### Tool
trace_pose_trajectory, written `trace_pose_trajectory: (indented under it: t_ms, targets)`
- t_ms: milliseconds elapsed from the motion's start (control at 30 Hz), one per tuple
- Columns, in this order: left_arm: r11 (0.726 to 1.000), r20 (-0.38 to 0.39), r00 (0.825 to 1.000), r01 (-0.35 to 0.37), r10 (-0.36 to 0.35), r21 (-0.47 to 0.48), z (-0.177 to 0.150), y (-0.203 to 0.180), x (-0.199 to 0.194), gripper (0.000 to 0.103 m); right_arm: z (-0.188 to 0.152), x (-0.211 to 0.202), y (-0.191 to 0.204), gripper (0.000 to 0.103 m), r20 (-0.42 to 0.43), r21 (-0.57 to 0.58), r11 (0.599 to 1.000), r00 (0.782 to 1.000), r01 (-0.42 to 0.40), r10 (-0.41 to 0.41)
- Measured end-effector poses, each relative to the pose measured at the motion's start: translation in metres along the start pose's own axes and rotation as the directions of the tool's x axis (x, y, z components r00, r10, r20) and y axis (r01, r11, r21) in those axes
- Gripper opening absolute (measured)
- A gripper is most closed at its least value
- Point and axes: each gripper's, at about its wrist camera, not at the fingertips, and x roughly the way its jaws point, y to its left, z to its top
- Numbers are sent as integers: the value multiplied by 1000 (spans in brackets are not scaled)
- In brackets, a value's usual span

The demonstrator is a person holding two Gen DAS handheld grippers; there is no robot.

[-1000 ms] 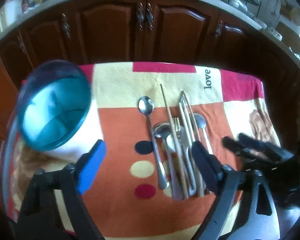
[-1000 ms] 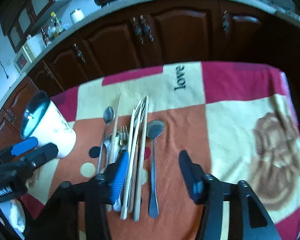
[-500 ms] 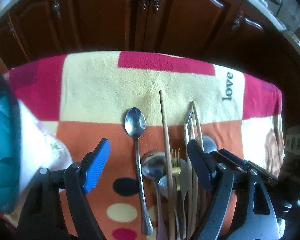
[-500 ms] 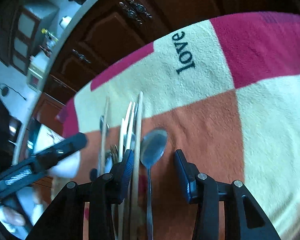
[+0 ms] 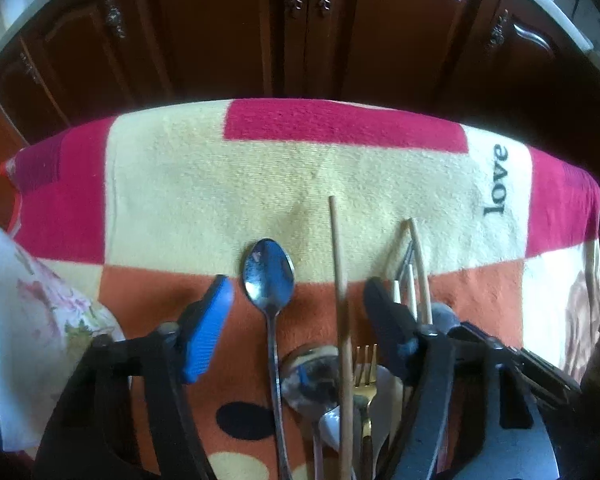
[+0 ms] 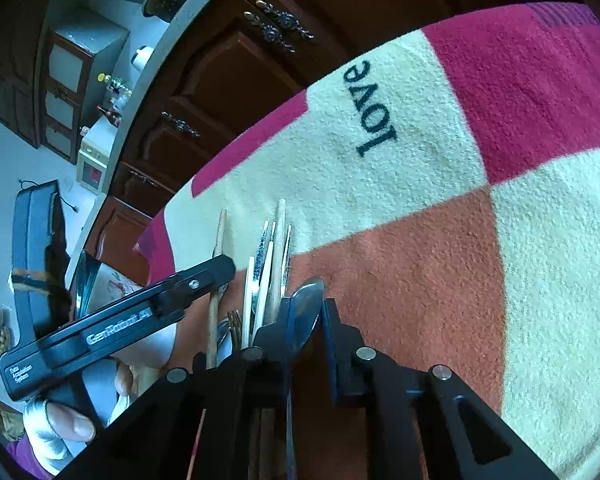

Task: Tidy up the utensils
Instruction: 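Grasp a wooden chopstick with the left tool while the right tool grasps a silver spoon, then lift and carry the chopstick and spoon over the white cup with both tools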

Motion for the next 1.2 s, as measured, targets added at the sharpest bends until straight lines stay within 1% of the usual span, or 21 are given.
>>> trace_pose_trajectory:
  t_ms: [33, 67, 133, 167, 200, 267, 367, 467, 633, 700, 767, 800, 867, 933, 1033, 1100, 1167, 1200]
  targets:
    - [1000, -4, 1000, 5, -5, 6, 1, -1, 2, 46, -1, -3, 0, 10, 5, -2, 1000, 1000, -1, 1]
    - [1000, -12, 1000, 10, -10, 13, 1, -4, 4, 40, -3, -6, 2, 9, 12, -8, 1000, 1000, 2, -2]
    - [999, -41, 998, 43, -42, 24, 1, -7, 8, 12, -4, -10, 6, 5, 19, -18, 1000, 1000, -1, 2]
    - [998, -51, 998, 46, -44, 34, 0, -7, 8, 8, -5, -12, 10, 5, 23, -25, 1000, 1000, 2, -1]
    - [998, -45, 998, 48, -46, 44, -3, -8, 7, 8, -5, -15, 10, 5, 25, -30, 1000, 1000, 3, -3]
    - [995, -18, 997, 75, -75, 60, -7, -7, -2, 8, -8, -21, 12, 4, 34, -35, 999, 999, -1, 2]
    - [990, 9, 992, 126, -127, 59, -17, -4, -19, 7, -14, -31, 15, 4, 51, -31, 999, 999, -5, 6]
    - [986, 27, 988, 152, -154, 70, -25, 4, -35, 7, -20, -41, 18, 4, 61, -36, 999, 998, -12, 14]
    - [979, 40, 979, 196, -198, 48, -32, 18, -49, 5, -25, -47, 23, 4, 60, -41, 999, 998, -7, 10]
    - [976, 43, 976, 214, -216, 47, -39, 20, -58, 5, -26, -48, 24, 4, 63, -35, 999, 998, -11, 14]
    - [974, 49, 974, 221, -223, 50, -46, 23, -66, 5, -24, -45, 21, 4, 72, -2, 1000, 997, -8, 8]
    - [973, 48, 973, 224, -226, 50, -49, 23, -67, 5, -24, -43, 15, 4, 75, 20, 1000, 997, -4, 3]
    - [972, 47, 972, 229, -231, 49, -55, 24, -70, 5, -21, -34, 2, 11, 55, 88, 996, 998, -13, 8]
    - [973, 51, 972, 225, -228, 57, -60, 26, -74, 5, -19, -25, -6, 30, 32, 127, 992, 999, -27, 24]
    - [973, 51, 973, 221, -225, 65, -65, 28, -77, 5, -16, -16, -11, 31, 26, 160, 984, 997, -81, 78]
    - [973, 43, 973, 223, -226, 63, -68, 28, -77, 5, -12, -7, -13, 31, 15, 180, 979, 995, -96, 95]
    - [973, 37, 974, 221, -224, 62, -70, 28, -76, 5, -7, 3, -17, 27, 18, 205, 970, 992, -127, 126]
    - [973, 33, 974, 220, -223, 63, -71, 28, -76, 5, -6, 5, -17, 23, 17, 209, 969, 992, -129, 129]
